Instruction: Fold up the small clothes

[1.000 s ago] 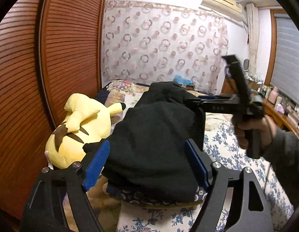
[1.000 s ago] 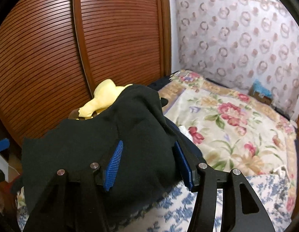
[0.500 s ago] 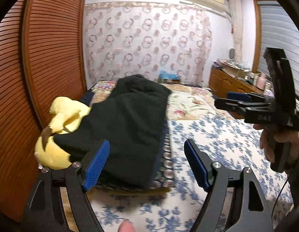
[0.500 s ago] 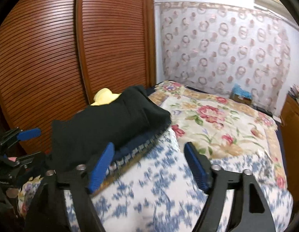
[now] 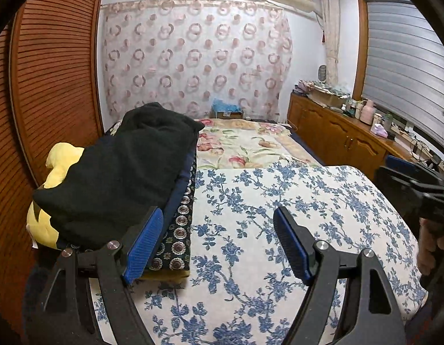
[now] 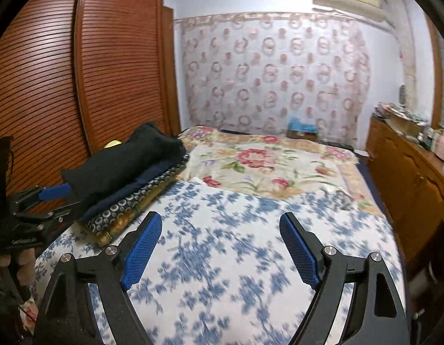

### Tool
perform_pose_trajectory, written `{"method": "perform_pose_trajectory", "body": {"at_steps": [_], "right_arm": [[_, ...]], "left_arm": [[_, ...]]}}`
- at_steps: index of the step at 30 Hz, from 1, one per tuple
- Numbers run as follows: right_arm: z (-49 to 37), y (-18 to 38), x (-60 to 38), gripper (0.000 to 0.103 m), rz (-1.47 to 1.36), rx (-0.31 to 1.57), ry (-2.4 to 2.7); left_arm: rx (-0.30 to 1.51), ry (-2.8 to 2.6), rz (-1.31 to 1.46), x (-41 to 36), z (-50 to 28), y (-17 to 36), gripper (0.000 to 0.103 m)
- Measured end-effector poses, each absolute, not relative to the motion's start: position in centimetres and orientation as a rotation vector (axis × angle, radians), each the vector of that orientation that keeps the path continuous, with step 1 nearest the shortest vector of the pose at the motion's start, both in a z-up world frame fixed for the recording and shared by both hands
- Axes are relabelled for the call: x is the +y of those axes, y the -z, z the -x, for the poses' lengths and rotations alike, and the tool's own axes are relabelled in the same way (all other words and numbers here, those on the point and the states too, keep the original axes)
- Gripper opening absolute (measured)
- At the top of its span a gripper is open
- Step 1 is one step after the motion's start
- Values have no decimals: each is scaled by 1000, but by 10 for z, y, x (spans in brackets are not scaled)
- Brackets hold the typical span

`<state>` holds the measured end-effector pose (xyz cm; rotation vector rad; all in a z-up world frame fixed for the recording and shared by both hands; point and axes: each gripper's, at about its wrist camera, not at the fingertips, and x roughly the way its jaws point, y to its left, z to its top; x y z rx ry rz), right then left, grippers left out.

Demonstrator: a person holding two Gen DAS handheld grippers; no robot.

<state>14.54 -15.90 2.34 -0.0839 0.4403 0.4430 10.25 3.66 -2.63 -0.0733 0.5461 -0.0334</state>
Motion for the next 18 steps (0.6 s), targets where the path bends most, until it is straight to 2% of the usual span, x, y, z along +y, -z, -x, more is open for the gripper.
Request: {"method": "perform_pose_trajectory", "body": {"at_steps": [18], "right_arm": [[-17, -57, -184, 85, -13, 287, -244]], "left_arm": [[429, 68, 20, -12, -80, -38, 80]]}}
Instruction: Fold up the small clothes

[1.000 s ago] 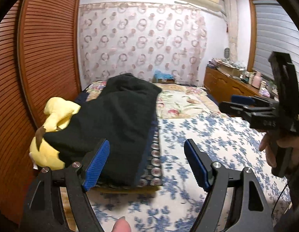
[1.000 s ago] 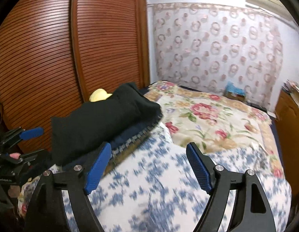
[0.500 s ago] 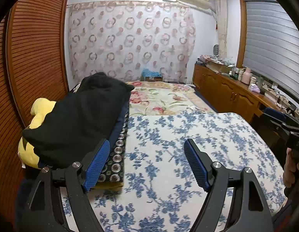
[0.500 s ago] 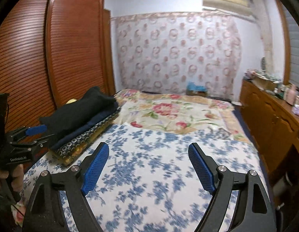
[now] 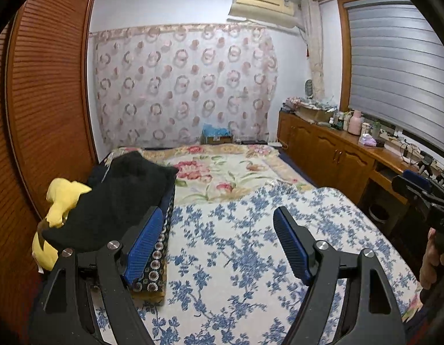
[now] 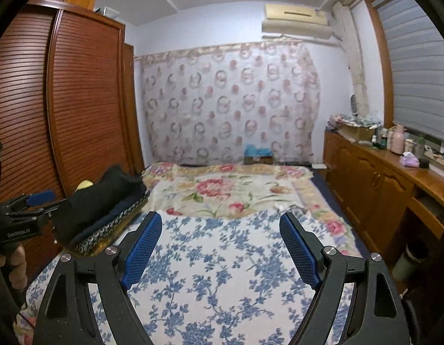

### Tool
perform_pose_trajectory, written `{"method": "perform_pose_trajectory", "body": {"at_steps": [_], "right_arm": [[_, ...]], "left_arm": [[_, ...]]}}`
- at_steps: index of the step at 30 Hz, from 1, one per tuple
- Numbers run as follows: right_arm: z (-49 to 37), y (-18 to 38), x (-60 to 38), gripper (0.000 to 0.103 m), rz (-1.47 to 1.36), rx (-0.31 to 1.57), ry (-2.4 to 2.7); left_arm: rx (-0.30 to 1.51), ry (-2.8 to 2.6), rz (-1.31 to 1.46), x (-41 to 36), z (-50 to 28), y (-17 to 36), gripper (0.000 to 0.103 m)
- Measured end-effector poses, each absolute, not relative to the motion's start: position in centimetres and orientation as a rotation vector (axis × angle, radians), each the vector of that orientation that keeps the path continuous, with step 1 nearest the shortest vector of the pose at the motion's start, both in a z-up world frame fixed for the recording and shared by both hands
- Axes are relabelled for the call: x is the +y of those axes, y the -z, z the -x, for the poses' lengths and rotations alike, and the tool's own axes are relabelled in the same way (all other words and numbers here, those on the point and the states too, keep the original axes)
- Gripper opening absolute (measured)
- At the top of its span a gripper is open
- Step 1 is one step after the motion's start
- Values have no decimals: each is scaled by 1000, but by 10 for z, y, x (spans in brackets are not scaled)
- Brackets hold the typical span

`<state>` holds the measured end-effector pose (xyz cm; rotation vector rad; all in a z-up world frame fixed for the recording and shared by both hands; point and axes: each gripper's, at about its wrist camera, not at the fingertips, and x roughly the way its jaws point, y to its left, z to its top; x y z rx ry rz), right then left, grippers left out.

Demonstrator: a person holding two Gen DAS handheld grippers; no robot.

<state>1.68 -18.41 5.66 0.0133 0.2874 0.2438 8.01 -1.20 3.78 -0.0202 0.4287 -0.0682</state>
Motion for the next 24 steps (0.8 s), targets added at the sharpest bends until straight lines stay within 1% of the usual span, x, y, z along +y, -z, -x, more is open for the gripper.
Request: {"method": "perform_pose_trajectory", "body": {"at_steps": [8, 15, 24], "right_arm": [[19, -58, -183, 85, -34, 236, -231], [5, -42, -183, 85, -38, 235, -224], [-12, -47, -190, 85, -37, 246, -226]], "left_arm": [[368, 62, 10, -23, -60, -58, 80], [361, 54, 6, -25, -53, -58, 80], [362, 54, 8, -25, -51, -58, 80]]}}
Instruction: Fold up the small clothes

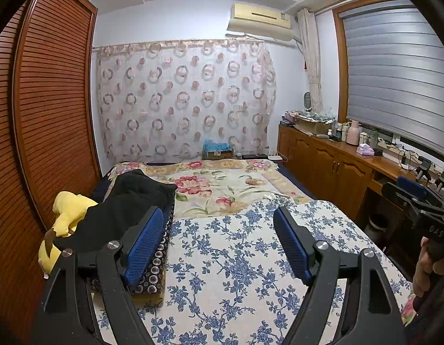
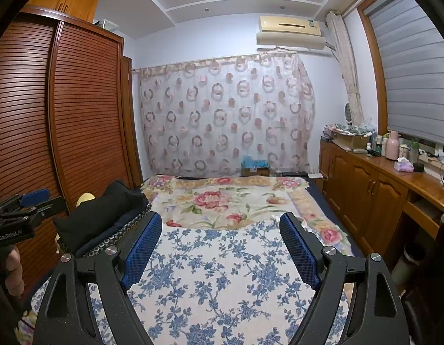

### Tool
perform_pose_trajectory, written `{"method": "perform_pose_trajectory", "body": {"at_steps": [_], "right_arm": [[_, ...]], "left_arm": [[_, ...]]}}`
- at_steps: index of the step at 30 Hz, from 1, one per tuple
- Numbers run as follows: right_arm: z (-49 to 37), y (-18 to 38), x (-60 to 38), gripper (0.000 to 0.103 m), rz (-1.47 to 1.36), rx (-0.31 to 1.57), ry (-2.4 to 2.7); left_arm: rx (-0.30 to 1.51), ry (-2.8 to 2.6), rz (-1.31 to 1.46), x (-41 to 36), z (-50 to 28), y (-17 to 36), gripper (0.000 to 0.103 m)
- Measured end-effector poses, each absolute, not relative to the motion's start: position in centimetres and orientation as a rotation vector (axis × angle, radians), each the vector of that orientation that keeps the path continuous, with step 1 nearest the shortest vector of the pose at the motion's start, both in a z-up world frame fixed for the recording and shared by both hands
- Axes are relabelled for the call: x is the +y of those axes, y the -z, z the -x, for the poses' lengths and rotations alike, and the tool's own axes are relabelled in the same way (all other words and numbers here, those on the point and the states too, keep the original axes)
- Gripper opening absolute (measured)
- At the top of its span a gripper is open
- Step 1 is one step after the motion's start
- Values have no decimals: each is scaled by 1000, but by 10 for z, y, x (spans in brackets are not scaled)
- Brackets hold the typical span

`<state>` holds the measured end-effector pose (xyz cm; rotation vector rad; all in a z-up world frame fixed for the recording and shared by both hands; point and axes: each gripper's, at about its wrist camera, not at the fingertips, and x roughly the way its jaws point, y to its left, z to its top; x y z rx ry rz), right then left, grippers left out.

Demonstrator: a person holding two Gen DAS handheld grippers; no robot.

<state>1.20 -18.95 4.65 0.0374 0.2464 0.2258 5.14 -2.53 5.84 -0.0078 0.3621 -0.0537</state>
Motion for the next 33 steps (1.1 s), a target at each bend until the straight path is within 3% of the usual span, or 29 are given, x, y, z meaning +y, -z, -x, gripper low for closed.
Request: {"method": "perform_pose_trajectory", "body": {"at_steps": [33], "right_arm": [[-20, -47, -209, 85, -27, 256, -240]], "left_arm": [[362, 48, 13, -22, -48, -58, 80]]}}
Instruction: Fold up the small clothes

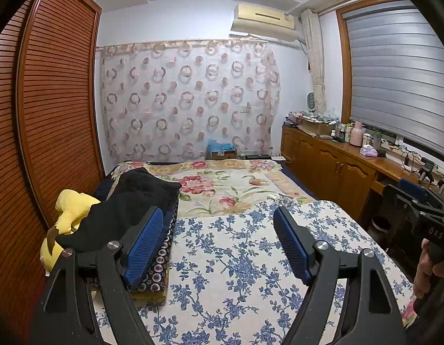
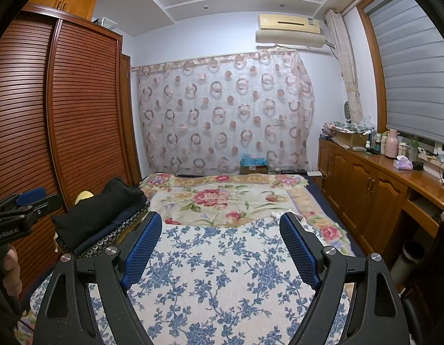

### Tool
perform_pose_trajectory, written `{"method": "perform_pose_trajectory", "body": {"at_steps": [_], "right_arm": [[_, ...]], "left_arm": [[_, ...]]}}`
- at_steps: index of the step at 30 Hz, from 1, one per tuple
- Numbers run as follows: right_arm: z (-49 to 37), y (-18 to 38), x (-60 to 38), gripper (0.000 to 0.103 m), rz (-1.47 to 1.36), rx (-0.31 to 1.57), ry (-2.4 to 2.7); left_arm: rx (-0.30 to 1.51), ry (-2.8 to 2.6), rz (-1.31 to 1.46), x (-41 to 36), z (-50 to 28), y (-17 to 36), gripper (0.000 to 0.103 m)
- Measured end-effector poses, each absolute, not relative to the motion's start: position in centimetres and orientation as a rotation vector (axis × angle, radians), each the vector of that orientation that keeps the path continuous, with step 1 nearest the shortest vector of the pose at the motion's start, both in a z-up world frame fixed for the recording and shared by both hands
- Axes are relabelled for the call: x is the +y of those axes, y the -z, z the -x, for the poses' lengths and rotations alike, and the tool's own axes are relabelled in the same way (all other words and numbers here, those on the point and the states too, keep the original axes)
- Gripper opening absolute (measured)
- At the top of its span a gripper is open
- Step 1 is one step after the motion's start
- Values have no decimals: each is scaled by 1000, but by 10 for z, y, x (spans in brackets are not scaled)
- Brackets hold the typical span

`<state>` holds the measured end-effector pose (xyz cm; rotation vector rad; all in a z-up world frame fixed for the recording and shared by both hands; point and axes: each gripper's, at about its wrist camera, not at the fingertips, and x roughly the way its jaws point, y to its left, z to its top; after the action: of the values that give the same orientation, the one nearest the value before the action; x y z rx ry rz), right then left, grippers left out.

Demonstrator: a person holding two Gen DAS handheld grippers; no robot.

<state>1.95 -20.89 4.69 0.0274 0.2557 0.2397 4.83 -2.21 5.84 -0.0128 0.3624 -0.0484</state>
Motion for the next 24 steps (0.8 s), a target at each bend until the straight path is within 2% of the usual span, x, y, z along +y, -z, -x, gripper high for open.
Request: {"method": "perform_pose_trajectory", "body": {"at_steps": [24], "right_arm": [[-23, -45, -213, 85, -21, 259, -236]], "left_arm": [[359, 43, 12, -20, -47, -58, 80]]}}
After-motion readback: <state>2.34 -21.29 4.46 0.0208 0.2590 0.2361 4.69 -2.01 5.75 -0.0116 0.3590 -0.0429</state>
